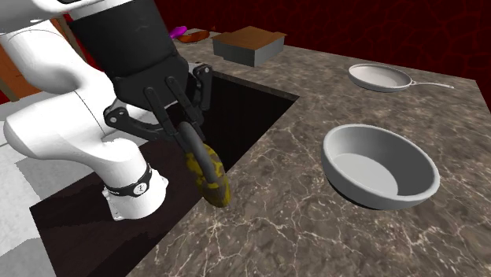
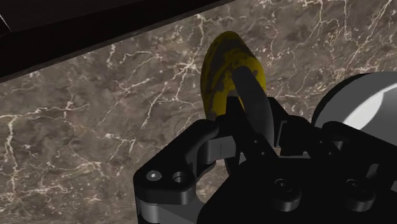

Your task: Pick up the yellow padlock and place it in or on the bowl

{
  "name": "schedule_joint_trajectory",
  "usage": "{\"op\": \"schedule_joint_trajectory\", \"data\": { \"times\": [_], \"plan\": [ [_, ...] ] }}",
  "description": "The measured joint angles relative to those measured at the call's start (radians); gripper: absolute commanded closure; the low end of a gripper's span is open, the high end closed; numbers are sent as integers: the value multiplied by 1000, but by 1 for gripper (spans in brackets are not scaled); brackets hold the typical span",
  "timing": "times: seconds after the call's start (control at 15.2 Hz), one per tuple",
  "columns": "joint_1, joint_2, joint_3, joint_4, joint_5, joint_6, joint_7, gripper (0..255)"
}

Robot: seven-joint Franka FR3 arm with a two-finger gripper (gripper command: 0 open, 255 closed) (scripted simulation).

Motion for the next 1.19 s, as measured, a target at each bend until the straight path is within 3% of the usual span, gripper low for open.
{"op": "schedule_joint_trajectory", "data": {
  "times": [0.73, 1.19],
  "plan": [
    [-2, 48, -10, 166, -13, -116, 21, 255],
    [21, 213, 111, 283, 49, -44, 123, 255]
  ]
}}
